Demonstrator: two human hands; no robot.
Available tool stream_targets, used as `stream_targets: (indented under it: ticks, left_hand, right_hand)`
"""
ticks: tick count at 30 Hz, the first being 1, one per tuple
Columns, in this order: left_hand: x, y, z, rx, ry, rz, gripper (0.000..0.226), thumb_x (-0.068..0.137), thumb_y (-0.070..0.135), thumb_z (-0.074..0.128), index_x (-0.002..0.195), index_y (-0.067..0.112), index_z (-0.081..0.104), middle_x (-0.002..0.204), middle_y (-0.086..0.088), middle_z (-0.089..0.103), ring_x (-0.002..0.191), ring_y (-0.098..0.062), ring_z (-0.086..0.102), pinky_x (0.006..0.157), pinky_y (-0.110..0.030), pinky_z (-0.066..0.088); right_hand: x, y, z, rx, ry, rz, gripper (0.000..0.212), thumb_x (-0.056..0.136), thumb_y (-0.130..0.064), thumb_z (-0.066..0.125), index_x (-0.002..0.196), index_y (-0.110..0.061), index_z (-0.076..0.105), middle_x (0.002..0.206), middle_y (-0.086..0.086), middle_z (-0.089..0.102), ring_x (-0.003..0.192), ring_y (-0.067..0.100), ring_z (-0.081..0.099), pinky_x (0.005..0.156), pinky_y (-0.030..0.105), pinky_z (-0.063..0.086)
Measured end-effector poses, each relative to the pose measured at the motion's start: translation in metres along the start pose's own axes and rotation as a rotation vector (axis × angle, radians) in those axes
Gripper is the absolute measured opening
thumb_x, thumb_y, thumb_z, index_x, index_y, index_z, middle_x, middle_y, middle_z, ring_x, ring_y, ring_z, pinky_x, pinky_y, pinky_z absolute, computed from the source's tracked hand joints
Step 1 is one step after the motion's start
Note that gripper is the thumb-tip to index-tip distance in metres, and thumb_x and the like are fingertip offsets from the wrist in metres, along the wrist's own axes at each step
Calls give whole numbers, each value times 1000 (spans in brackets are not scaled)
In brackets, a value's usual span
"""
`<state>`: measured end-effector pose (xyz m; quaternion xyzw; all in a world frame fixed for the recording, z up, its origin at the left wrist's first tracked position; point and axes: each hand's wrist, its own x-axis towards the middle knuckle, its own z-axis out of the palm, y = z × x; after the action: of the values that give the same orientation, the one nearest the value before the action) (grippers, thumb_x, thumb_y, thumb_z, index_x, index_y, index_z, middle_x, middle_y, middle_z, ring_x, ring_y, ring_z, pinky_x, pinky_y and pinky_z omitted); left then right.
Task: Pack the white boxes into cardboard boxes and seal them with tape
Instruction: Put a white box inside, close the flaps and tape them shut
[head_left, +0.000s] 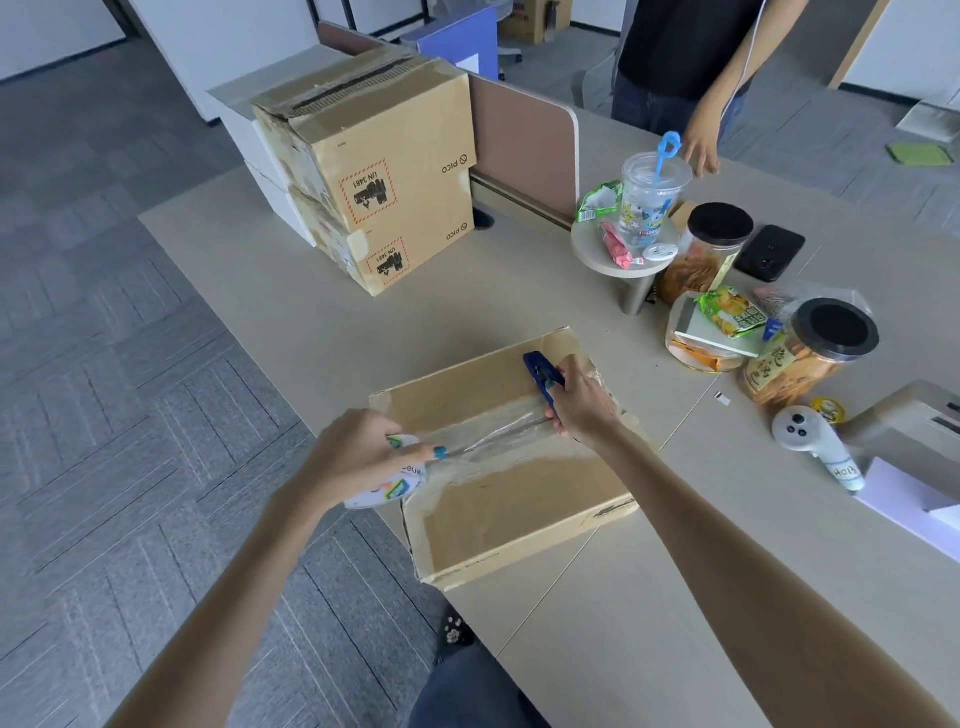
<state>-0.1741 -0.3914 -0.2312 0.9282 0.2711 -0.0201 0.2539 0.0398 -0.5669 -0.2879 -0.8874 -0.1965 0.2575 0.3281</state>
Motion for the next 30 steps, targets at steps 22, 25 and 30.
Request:
stream_targets:
  ticks: [22,25,30]
  left_hand:
    - [-12,-96,53,46,36,-139,60,87,49,68,50,20,32,41,7,41,44,-12,34,50,-27,23]
    - [-7,-103,58,-19,-22,-108,59,82,62,61,50,22,32,37,5,32,42,-10,27,49,-28,19]
    - [-3,-99,59,-38,-92,-90,59,87,62,58,51,22,33,34,10,38,41,-8,27,48,-29,17]
  right_hand:
    - [-3,-1,2,87,27,3,19,90,-8,34,107,-14,41,72,7,65,54,25,56,57,43,51]
    - [-2,-3,3,77,25,14,21,88,-7,33,106,-14,41,71,9,65,56,29,59,62,48,54]
    - [-4,-10,8,92,10,-47,18,86,-17,35,102,-19,41,77,15,66,62,33,62,55,44,55]
